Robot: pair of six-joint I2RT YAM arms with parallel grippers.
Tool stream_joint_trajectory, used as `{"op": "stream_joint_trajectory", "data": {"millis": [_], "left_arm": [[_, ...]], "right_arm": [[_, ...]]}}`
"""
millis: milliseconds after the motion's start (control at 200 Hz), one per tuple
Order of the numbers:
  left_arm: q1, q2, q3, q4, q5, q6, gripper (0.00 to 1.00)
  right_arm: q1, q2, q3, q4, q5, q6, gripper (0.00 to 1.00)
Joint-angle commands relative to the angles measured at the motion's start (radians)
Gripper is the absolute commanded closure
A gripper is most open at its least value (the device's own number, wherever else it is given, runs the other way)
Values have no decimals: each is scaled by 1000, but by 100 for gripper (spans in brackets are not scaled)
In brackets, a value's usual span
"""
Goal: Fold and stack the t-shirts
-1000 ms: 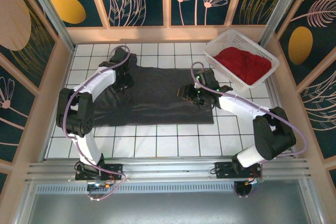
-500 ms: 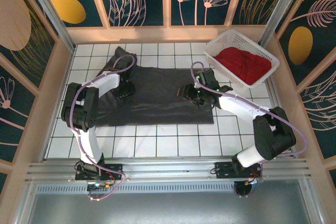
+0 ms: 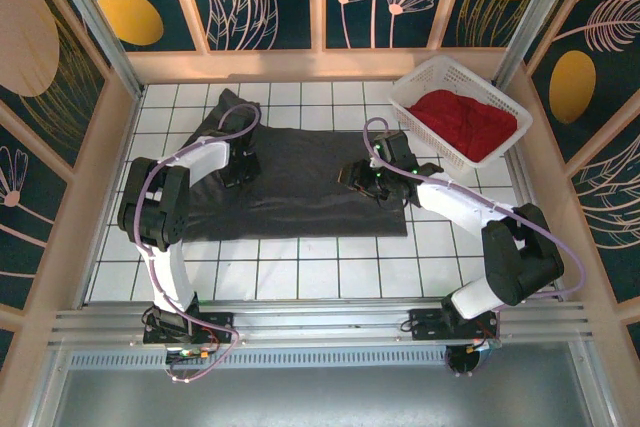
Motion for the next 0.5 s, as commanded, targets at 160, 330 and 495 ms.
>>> {"op": "stream_joint_trajectory", "data": {"millis": [160, 330, 495], "left_arm": [[-44, -62, -23, 15, -3, 51, 100], [-57, -68, -34, 21, -1, 85, 100], [-60, -57, -27, 13, -20, 99, 98]], "right_arm": [[6, 15, 16, 2, -20, -22, 54], [6, 16, 10, 5, -24, -21, 55], [6, 14, -1, 8, -17, -18, 55]]}}
